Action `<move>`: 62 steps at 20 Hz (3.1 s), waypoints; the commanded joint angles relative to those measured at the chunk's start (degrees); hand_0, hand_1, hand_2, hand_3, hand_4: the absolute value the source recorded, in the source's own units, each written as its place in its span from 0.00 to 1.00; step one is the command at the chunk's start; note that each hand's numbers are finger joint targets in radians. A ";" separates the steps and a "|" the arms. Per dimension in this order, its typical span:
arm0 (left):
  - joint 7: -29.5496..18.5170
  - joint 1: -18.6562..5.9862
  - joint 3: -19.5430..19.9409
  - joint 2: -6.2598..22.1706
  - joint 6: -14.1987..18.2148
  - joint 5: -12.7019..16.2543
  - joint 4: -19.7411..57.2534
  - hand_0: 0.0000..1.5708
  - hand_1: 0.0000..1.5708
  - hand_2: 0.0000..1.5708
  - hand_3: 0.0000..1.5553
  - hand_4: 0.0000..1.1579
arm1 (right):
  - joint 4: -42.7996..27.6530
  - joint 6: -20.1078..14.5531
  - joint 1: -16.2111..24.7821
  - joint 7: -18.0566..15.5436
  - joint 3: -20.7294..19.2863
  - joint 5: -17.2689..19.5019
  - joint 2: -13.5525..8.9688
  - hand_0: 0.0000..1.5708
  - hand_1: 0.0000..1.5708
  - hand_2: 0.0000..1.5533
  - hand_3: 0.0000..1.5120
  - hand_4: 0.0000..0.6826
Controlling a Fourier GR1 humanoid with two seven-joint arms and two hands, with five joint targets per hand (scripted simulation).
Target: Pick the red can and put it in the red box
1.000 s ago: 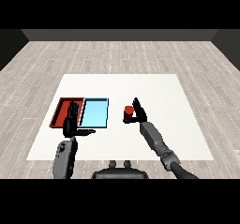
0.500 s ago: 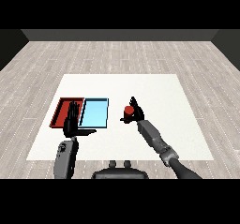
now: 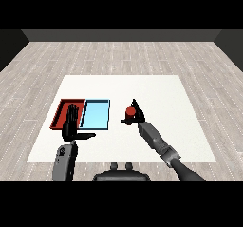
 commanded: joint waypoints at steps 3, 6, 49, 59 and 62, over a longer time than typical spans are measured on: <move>1.90 0.49 -0.05 0.97 -0.09 0.19 -1.56 0.00 0.00 0.00 0.00 0.00 | -1.04 -10.51 0.29 0.57 3.66 -3.04 0.01 0.94 0.94 0.95 0.95 0.83; -1.20 -0.43 1.03 1.09 -1.24 1.23 0.54 0.00 0.00 0.00 0.00 0.00 | 0.47 -12.69 -1.96 1.70 5.52 -3.83 0.01 0.92 0.92 0.94 0.94 0.90; 7.72 -11.18 -22.93 -2.62 14.23 0.68 11.76 0.00 0.00 0.00 0.00 0.00 | -56.13 -25.50 19.85 17.75 5.96 19.15 -4.51 0.93 0.93 0.93 0.92 0.95; 8.22 -11.18 -27.54 -2.61 16.68 3.21 14.10 0.00 0.00 0.00 0.00 0.00 | -54.81 -23.46 19.52 18.95 4.51 23.73 -0.04 0.93 0.93 0.93 0.91 0.93; 4.00 -14.02 -26.36 -2.62 15.13 5.89 20.40 0.00 0.00 0.00 0.00 0.00 | -58.90 -28.31 18.57 23.29 7.37 26.00 -0.03 0.92 0.92 0.93 0.92 0.93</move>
